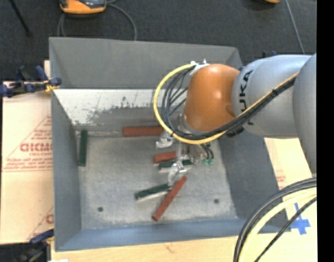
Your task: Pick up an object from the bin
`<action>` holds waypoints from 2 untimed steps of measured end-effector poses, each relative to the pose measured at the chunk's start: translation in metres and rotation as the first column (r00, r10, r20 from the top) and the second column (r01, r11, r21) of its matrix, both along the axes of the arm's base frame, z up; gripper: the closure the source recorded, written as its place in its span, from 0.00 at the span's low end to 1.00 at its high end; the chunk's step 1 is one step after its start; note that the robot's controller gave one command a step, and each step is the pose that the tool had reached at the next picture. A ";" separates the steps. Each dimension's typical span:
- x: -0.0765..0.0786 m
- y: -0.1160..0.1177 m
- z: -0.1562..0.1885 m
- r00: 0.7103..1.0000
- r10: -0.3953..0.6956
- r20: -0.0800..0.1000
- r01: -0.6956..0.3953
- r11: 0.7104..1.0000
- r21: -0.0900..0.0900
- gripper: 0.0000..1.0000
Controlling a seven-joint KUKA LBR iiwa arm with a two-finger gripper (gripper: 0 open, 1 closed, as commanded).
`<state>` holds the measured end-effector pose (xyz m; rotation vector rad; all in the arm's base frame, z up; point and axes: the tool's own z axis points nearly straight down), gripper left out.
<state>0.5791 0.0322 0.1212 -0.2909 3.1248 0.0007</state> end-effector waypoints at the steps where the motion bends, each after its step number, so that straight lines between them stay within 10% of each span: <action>1: 0.023 -0.015 -0.040 0.993 -0.115 0.004 0.115 0.993 0.004 1.00; 2: 0.023 -0.015 -0.040 0.993 -0.116 0.004 0.116 0.993 0.004 1.00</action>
Offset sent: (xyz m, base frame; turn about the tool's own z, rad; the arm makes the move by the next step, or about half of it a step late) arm 0.0000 0.0000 0.0000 0.0000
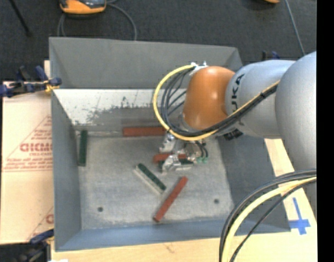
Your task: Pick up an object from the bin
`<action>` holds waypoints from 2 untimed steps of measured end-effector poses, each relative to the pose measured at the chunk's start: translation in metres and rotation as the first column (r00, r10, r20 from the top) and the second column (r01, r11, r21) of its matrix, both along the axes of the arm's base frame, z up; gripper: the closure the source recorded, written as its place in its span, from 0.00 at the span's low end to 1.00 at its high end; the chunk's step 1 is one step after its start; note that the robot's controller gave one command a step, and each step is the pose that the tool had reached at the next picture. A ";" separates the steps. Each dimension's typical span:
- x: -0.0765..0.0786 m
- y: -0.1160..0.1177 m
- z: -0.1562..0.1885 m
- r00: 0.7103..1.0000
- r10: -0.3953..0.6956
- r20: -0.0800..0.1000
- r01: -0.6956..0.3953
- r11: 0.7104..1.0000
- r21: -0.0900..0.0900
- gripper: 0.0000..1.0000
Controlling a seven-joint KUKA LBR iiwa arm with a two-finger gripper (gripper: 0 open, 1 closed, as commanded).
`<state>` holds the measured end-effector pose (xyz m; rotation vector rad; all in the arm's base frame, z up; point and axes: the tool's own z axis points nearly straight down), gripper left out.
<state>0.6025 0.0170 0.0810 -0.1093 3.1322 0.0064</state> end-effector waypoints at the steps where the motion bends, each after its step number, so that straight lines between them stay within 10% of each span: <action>1: -0.003 -0.009 0.155 1.000 0.005 0.002 -0.005 1.000 -0.005 1.00; 2: -0.004 -0.009 0.153 1.000 0.005 -0.002 -0.005 1.000 -0.005 1.00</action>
Offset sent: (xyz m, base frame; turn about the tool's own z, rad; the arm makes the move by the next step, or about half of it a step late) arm 0.0000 0.0000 0.0000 0.0000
